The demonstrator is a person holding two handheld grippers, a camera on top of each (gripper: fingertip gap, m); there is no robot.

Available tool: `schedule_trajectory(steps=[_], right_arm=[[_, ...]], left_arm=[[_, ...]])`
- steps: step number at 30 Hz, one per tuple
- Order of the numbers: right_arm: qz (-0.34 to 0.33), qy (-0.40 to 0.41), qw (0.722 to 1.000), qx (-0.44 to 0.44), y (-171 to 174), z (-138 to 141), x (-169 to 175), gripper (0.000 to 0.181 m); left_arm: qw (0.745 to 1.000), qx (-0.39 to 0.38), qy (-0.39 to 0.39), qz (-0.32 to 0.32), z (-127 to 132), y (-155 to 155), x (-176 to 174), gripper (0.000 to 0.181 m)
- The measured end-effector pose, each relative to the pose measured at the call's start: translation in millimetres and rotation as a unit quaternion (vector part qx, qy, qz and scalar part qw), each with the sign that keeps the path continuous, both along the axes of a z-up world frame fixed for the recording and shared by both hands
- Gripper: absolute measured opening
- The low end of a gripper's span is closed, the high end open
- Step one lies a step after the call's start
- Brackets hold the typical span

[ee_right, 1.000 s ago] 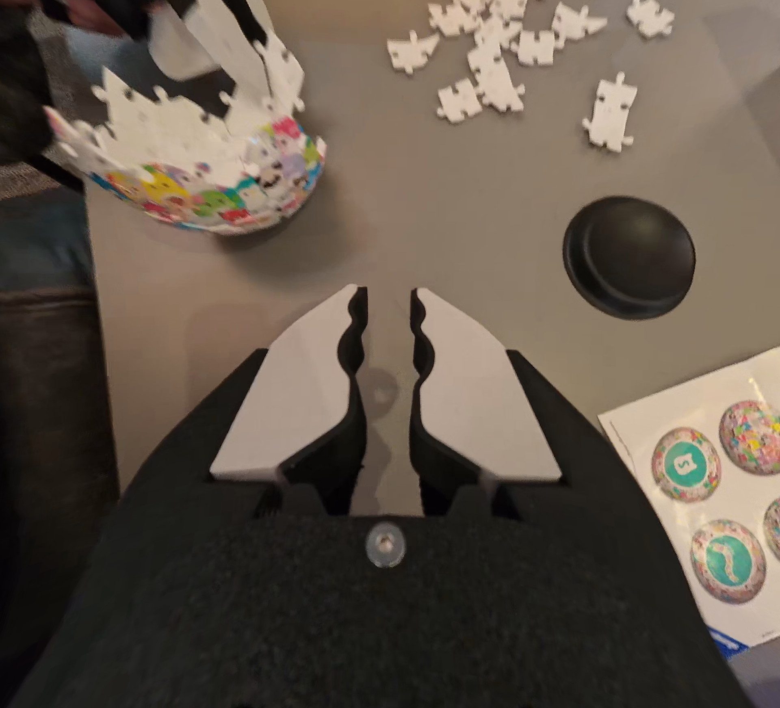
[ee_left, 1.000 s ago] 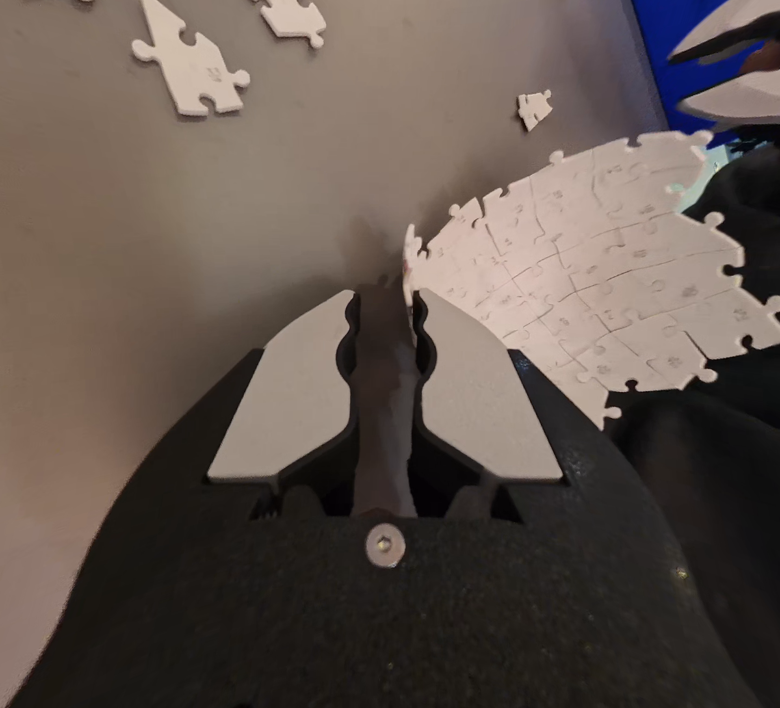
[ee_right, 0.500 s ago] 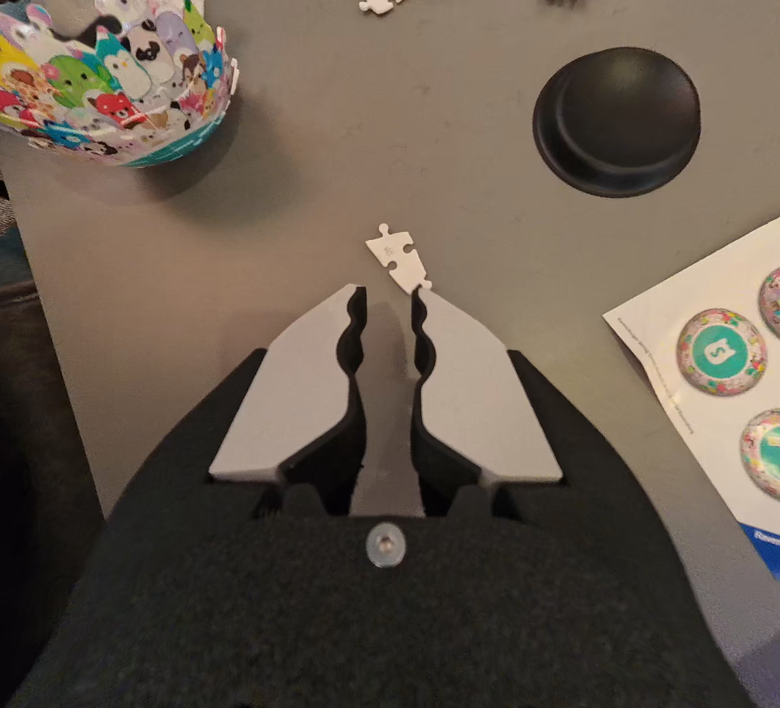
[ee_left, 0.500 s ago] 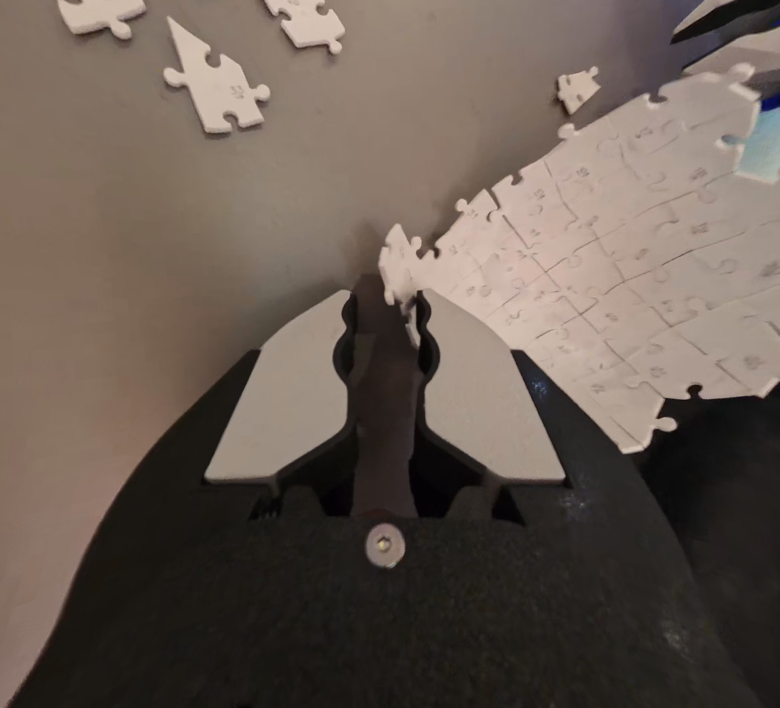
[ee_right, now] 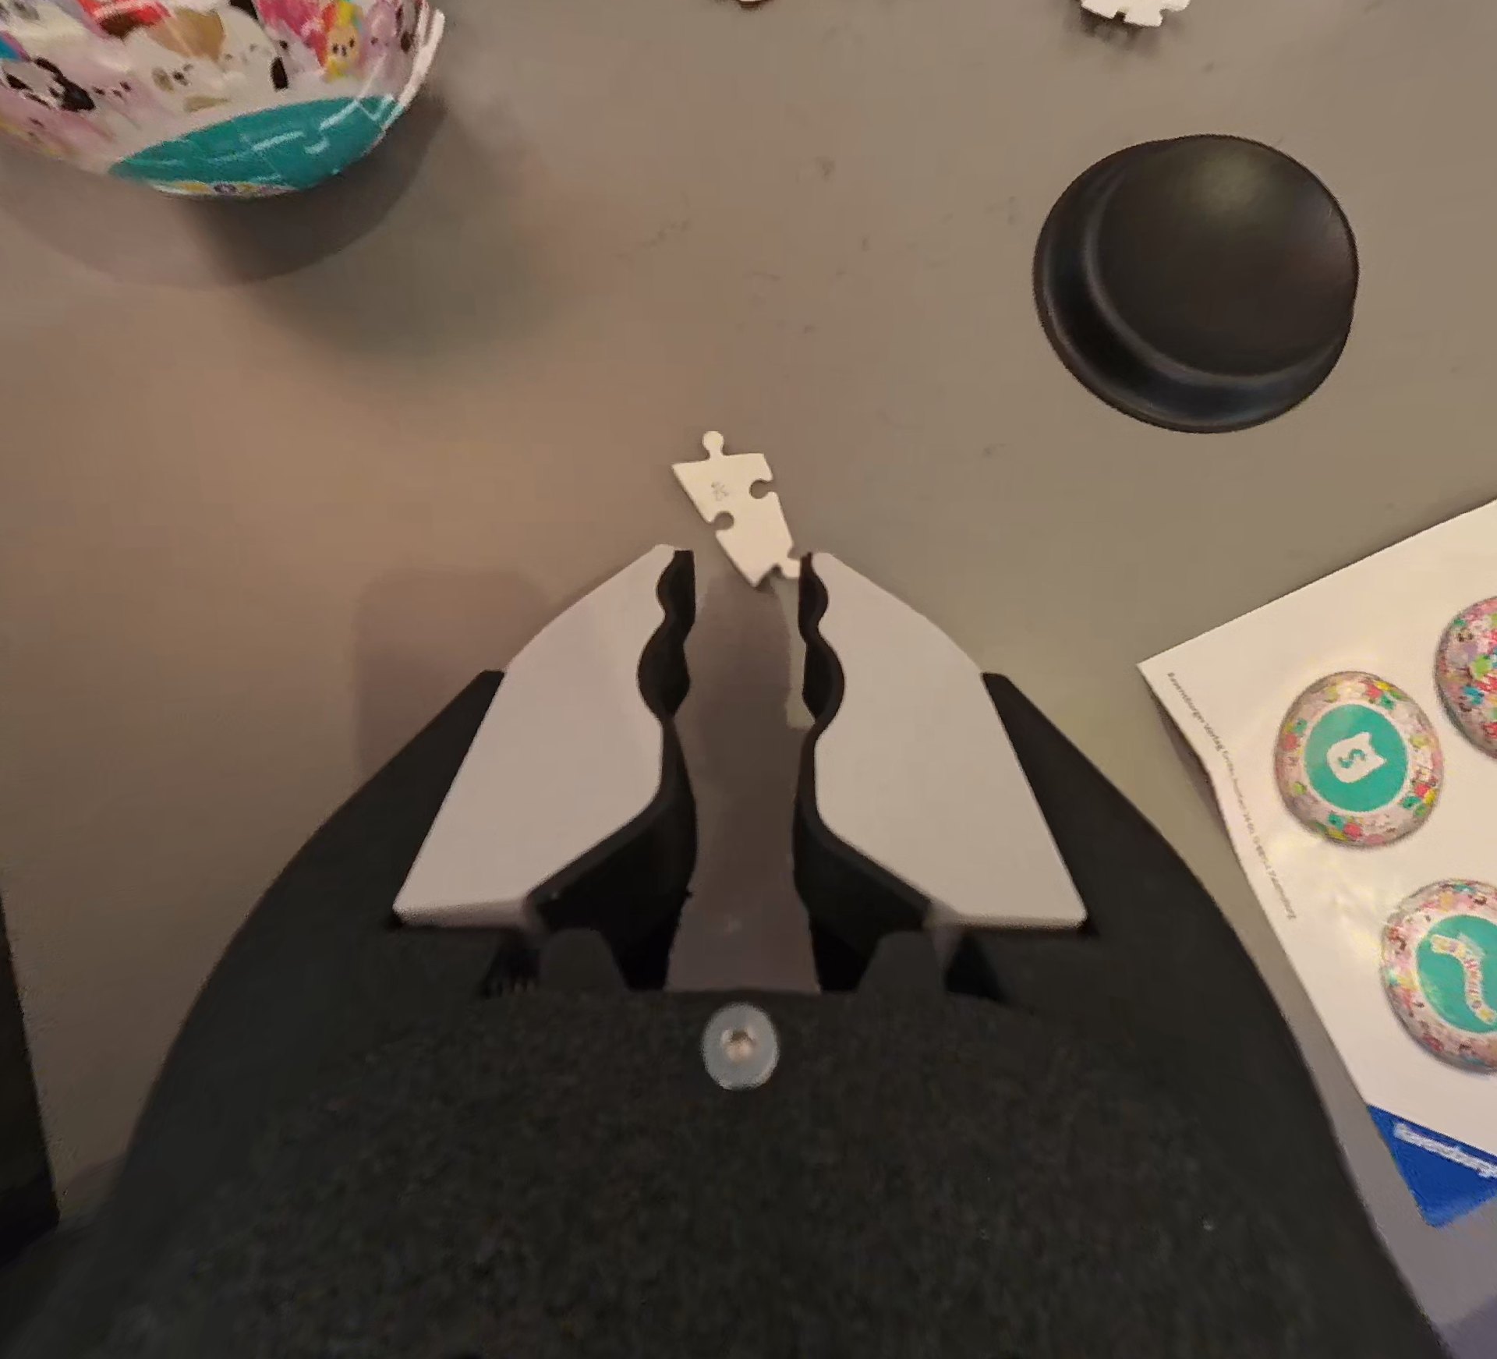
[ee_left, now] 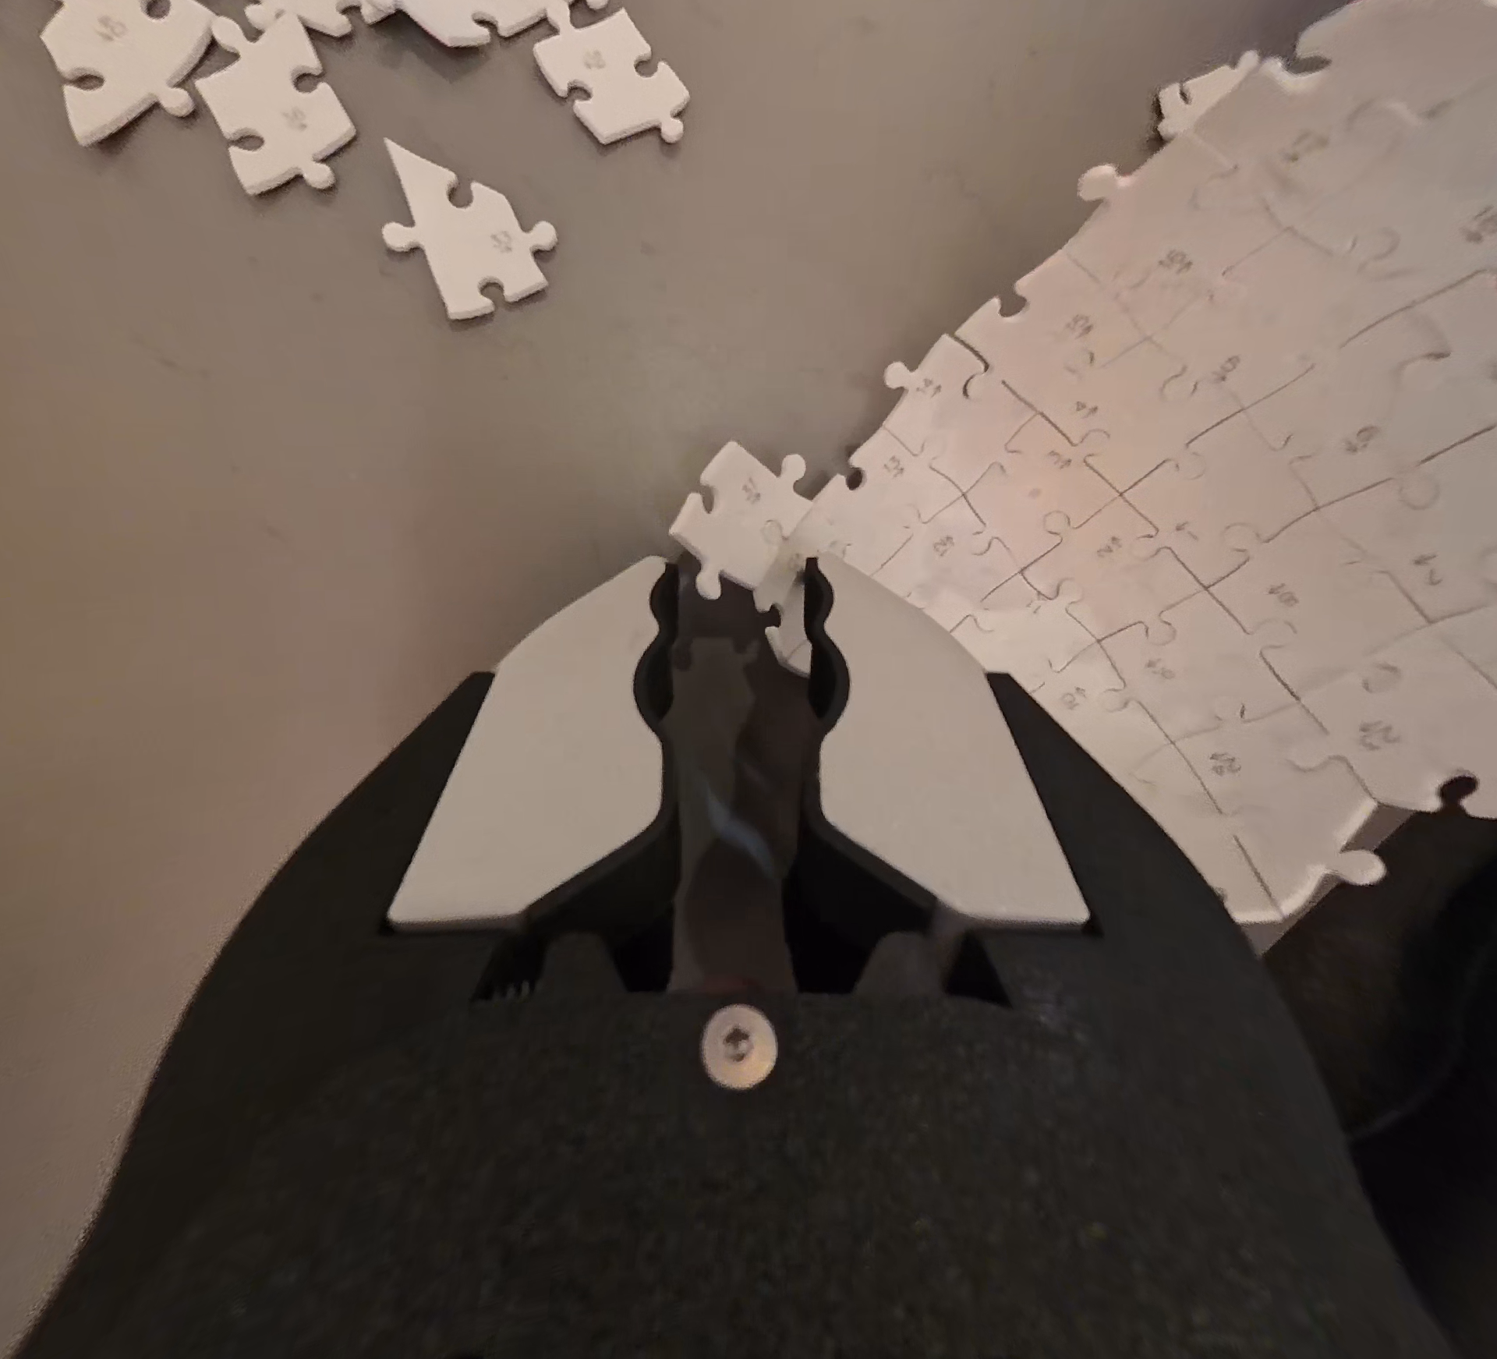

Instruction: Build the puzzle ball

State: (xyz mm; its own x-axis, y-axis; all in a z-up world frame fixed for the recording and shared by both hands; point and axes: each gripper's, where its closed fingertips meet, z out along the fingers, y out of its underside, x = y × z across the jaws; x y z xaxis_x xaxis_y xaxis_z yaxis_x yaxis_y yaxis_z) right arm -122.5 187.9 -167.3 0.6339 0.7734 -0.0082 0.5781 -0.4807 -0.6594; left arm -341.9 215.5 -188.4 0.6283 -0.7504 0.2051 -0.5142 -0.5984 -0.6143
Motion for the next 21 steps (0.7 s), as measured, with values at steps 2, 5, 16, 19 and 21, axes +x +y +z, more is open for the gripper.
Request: schedule_trajectory(steps=[2, 5, 16, 19, 21], right_arm=[[0.006, 0.001, 1.000, 0.004, 2, 1, 4, 0.024], [0.009, -0.014, 1.000, -0.001, 6, -6, 11, 0.024], [0.072, -0.024, 0.997, -0.028, 13, -28, 6, 0.005], [0.085, -0.031, 0.995, -0.028, 15, -28, 5, 0.000], [0.092, -0.037, 0.995, -0.023, 17, -28, 3, 0.000]], left_arm=[[1.000, -0.005, -0.005, 0.001, 0, 0, 0, 0.029], [1.000, -0.008, -0.006, 0.002, -1, 0, 0, 0.029], [1.000, -0.010, -0.007, -0.001, -1, 1, 1, 0.029], [1.000, -0.011, -0.009, -0.001, -1, 1, 1, 0.029], [1.000, -0.011, -0.009, -0.002, -1, 1, 1, 0.029]])
